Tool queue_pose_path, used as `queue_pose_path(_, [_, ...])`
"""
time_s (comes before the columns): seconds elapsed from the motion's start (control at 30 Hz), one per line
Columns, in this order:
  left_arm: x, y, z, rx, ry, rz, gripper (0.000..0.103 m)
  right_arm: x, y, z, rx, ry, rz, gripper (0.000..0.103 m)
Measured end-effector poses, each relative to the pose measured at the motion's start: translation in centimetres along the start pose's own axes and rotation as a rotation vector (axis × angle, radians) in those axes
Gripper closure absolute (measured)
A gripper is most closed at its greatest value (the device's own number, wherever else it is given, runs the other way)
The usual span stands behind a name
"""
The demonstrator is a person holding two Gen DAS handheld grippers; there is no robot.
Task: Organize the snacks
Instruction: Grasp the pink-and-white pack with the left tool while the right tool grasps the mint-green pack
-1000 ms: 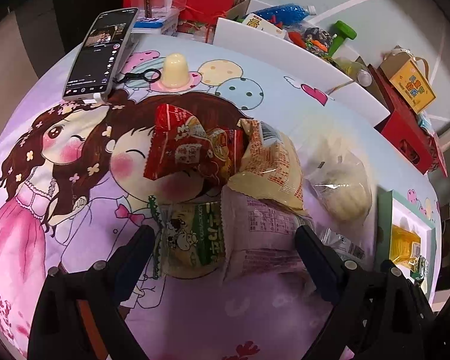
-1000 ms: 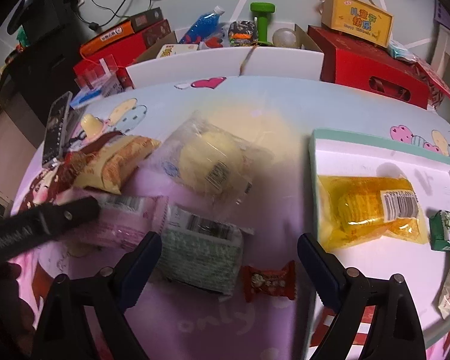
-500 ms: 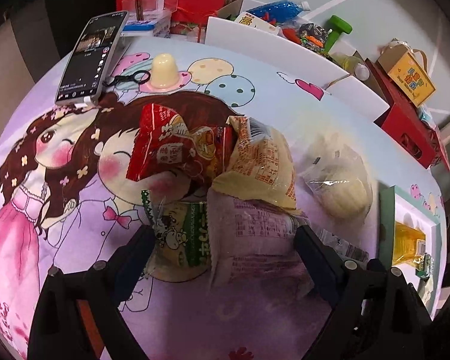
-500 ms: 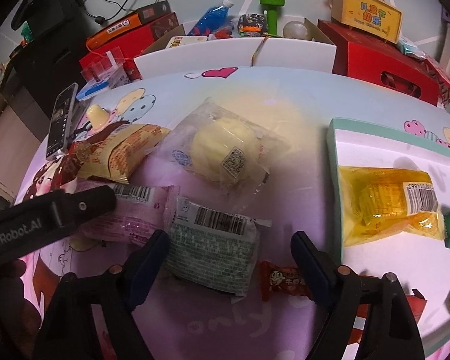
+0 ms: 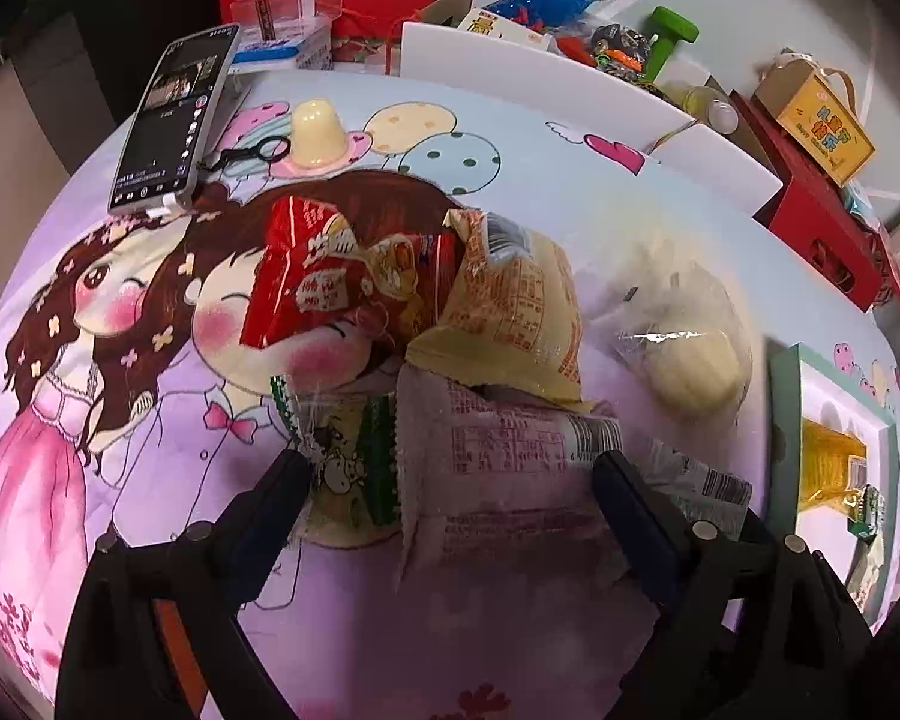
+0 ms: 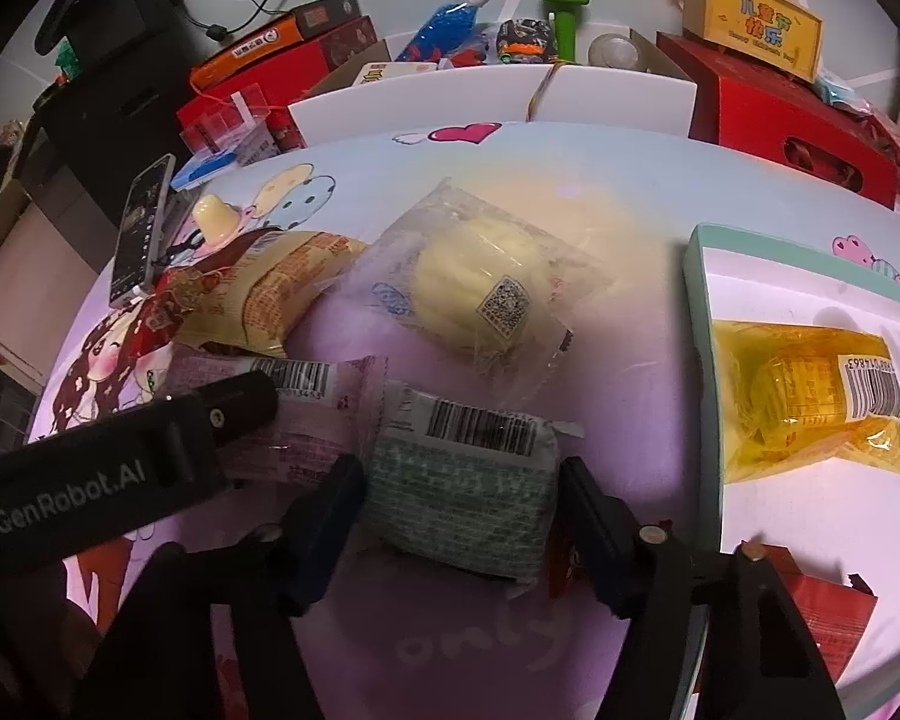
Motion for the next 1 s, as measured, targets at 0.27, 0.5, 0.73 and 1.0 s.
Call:
queue_pose_path(0.27, [-0.5,0.3,0.6,0.001,0.005,0.016,0.008,-0.3,-0.4,0.5,-0.001,0.004,0.005,0.042])
queue_pose_path(0.5, [-0.4,-0.3,1.1,0.012,-0.011,-0.01,0.008,-0.4,-0.8,1.2,0.023,0.0,0.002,0.048])
queue_pose_path(0.73, [-0.4,-1.5,0.7,0.002,-0.008,-0.049,0.022,-0.6,-0.9,1.7,0.03,-0.001,0.002,0.048])
queue_pose_path(1.0, [-0.6,-2.4,0.4,-0.02,-0.015,-0.068,0.038,-0.7,-1.3,0.9,0.033,0.02,-0.005,0.048])
Point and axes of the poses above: each gripper's, at about its wrist camera, not at the fingertips, and z roughly against the way its jaws point, y to its left, x to its top, the point moved 3 cm from there along -z, roughly the way its jaws point, and after that the axes turned 9 degrees about -x, right-handed, at the moved point
